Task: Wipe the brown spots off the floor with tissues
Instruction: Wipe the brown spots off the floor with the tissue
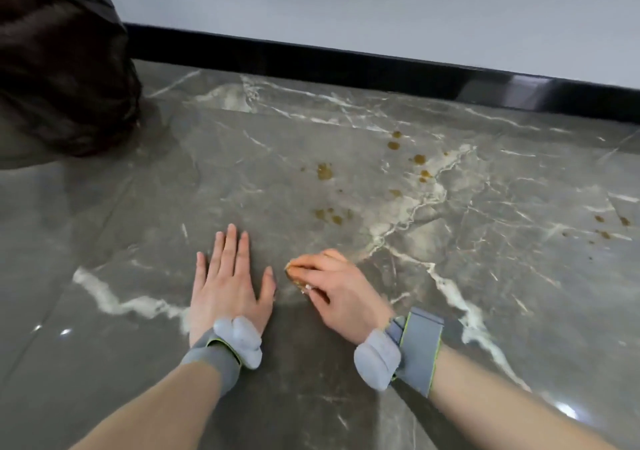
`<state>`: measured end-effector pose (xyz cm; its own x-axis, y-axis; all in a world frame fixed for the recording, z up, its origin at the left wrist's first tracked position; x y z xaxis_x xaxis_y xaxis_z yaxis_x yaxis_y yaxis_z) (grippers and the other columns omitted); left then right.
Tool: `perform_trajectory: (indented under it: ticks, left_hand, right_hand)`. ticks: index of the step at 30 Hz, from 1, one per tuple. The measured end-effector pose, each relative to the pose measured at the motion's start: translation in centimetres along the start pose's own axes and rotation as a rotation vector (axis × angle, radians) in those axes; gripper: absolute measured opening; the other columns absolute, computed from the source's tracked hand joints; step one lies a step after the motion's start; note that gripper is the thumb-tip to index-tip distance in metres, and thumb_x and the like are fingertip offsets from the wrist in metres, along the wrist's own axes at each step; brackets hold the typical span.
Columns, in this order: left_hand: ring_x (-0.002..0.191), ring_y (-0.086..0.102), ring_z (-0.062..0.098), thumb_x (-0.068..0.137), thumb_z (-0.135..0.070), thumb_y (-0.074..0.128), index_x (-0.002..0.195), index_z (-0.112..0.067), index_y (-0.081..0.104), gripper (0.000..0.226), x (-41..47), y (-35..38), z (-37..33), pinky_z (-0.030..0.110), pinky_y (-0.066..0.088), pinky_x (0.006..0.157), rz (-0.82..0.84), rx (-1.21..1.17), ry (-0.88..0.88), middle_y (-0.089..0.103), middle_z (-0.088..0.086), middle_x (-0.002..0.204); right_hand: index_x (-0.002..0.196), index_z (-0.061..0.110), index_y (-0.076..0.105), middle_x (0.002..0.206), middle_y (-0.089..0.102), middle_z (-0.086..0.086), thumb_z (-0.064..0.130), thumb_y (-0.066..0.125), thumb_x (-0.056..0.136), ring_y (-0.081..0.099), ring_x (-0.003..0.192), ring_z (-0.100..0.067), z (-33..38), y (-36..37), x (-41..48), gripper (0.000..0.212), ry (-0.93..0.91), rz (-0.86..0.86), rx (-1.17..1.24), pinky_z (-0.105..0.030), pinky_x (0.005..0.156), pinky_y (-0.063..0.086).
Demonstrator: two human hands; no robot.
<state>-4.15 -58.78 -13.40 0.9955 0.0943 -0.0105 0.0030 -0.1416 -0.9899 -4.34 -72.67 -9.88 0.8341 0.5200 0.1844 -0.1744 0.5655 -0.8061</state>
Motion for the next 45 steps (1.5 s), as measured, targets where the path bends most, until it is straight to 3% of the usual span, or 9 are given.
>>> perform_trajectory:
  ticks: [7,14,16,20,27,29,33,36,45]
  left_hand:
    - [0.137,0.026,0.019,0.085,-0.047,0.032,0.137,-0.007,0.044,0.067,0.1,-0.3,-0.1,0.040,0.016,0.109,0.004,-0.045,0.001,0.037,0.008,0.147]
    - [0.136,0.028,0.021,0.083,-0.045,0.034,0.137,-0.007,0.044,0.067,0.2,-0.5,-0.2,0.039,0.012,0.112,0.045,-0.076,-0.022,0.037,0.009,0.147]
    - [0.136,0.027,0.020,0.084,-0.045,0.034,0.137,-0.006,0.044,0.067,0.1,-0.4,-0.1,0.039,0.012,0.112,0.053,-0.084,-0.024,0.036,0.009,0.148]
    - [0.137,0.025,0.021,0.085,-0.045,0.033,0.137,-0.006,0.043,0.066,0.2,-0.5,0.0,0.040,0.012,0.112,0.032,-0.072,-0.024,0.035,0.010,0.148]
    - [0.138,0.024,0.023,0.086,-0.044,0.031,0.139,-0.006,0.041,0.066,0.0,-0.5,-0.1,0.045,0.017,0.111,0.027,-0.064,-0.020,0.033,0.011,0.149]
    - [0.139,0.023,0.023,0.086,-0.044,0.031,0.139,-0.005,0.039,0.066,0.1,-0.6,0.0,0.045,0.016,0.111,0.019,-0.061,-0.019,0.032,0.011,0.150]
    - [0.138,0.024,0.023,0.086,-0.044,0.031,0.139,-0.005,0.041,0.067,0.1,-0.7,-0.1,0.045,0.017,0.111,0.003,-0.080,-0.022,0.033,0.012,0.149]
    - [0.138,0.025,0.023,0.086,-0.044,0.031,0.139,-0.005,0.041,0.067,0.0,-0.6,-0.3,0.044,0.015,0.111,0.005,-0.077,-0.009,0.033,0.012,0.149]
    - [0.138,0.023,0.023,0.084,-0.044,0.033,0.138,-0.004,0.040,0.068,0.1,-0.7,-0.1,0.041,0.011,0.112,0.001,-0.069,-0.020,0.033,0.012,0.149]
  right_hand:
    - [0.104,-0.002,0.065,0.107,0.061,-0.021,0.009,0.048,0.082,0.053,0.095,-0.042,-13.0,-9.5,-0.9,0.030,0.732,-0.484,-0.299,-0.036,0.087,0.041]
    - [0.107,0.003,0.065,0.107,0.064,-0.007,0.006,0.041,0.081,0.053,0.092,-0.022,-2.5,-0.7,4.4,0.035,0.186,-0.064,-0.163,-0.026,0.088,0.042]
    - [0.105,0.007,0.067,0.105,0.067,-0.005,0.008,0.043,0.079,0.054,0.092,-0.023,-4.7,-2.5,4.8,0.035,0.232,-0.114,-0.188,-0.021,0.088,0.039]
    - [0.106,0.006,0.067,0.106,0.068,-0.012,-0.001,0.056,0.079,0.055,0.097,-0.037,-11.0,-7.6,3.0,0.031,0.739,-0.349,-0.231,-0.018,0.084,0.030]
    - [0.102,0.013,0.070,0.105,0.070,0.001,0.001,0.055,0.073,0.047,0.094,-0.011,-3.3,-1.9,5.2,0.034,0.222,-0.024,-0.049,0.000,0.093,0.026]
    - [0.098,0.015,0.072,0.102,0.071,0.000,0.006,0.054,0.071,0.048,0.094,-0.015,-6.9,-5.2,4.8,0.033,0.378,-0.158,-0.133,0.001,0.089,0.024]
    - [0.107,0.013,0.068,0.107,0.068,-0.016,0.025,0.043,0.069,0.053,0.102,-0.034,-15.6,-13.0,-1.4,0.047,0.983,-0.487,-0.270,-0.032,0.096,0.036]
    - [0.113,0.013,0.065,0.109,0.065,-0.023,0.021,0.050,0.079,0.058,0.103,-0.038,-17.6,-13.7,-3.8,0.038,1.304,-0.624,-0.168,-0.039,0.096,0.043]
    - [0.091,0.004,0.072,0.093,0.072,-0.010,-0.003,0.054,0.067,0.061,0.083,-0.027,-1.6,0.5,11.3,0.030,0.118,-0.161,0.054,-0.017,0.080,0.034]
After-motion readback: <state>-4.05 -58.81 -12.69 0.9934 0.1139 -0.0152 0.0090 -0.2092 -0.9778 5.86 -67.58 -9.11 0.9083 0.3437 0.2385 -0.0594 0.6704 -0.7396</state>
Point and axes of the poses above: each hand's wrist, its own x-axis towards the middle knuckle, its own y-axis out of the palm, z = x × y, the point moved 8 cm from there along x, towards the middle knuckle
